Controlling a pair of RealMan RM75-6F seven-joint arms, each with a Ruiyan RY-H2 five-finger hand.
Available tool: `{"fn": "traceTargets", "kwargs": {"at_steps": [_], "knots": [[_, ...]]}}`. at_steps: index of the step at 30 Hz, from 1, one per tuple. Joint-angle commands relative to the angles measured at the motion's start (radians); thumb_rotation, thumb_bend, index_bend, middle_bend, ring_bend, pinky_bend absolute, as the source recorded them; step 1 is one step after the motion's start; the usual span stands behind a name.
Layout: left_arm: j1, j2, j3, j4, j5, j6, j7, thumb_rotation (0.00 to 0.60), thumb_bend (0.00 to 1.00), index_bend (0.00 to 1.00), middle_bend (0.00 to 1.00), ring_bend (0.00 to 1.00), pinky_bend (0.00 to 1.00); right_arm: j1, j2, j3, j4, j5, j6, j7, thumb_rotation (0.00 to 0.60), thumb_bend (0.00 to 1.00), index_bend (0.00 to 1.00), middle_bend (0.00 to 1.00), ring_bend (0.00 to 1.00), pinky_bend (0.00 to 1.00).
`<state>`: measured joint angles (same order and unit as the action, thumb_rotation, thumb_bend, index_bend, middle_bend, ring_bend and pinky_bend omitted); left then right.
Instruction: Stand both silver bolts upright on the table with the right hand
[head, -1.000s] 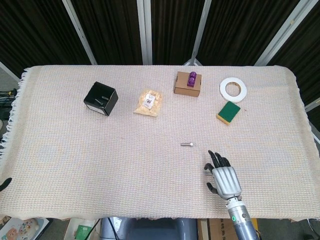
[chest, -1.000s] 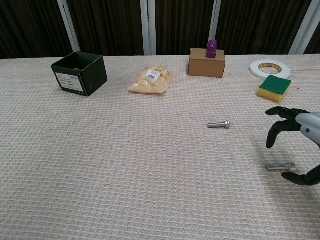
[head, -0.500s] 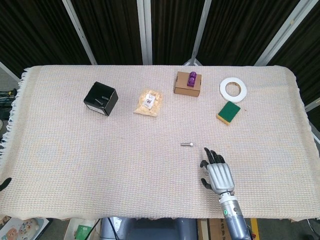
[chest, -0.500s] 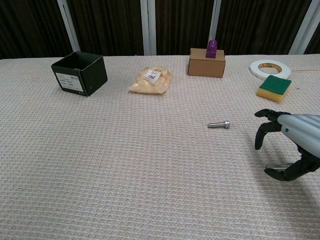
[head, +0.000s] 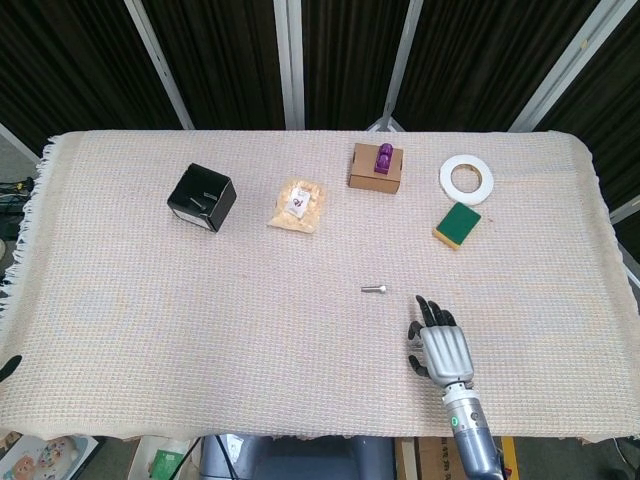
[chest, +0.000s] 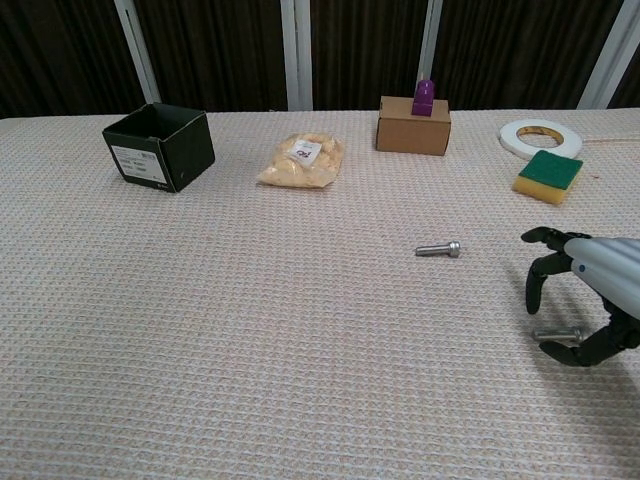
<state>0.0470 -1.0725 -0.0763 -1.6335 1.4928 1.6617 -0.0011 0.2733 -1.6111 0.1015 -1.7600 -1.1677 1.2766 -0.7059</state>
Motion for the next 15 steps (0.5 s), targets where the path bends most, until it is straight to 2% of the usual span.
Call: {"fn": "traceTargets", "kwargs": {"at_steps": [1,15], "knots": [[0.001,0.0,0.0,0.001,0.0,0.001,0.0,0.6,0.12,0.06,0.04,0.0,0.14,0.002,-0.001,-0.004,0.008,0.004,0.0,0.004,0.6,0.3,0.5,0.06,0.1,0.19],[-0.001,-0.002,0.001,0.002,0.004,-0.001,0.01,0.6,0.12,0.06,0.04,0.0,0.14,0.024,-0.017,0.006,0.042,0.049,-0.006,0.004,0.6,0.33,0.51,0.06,0.11,0.19]]}}
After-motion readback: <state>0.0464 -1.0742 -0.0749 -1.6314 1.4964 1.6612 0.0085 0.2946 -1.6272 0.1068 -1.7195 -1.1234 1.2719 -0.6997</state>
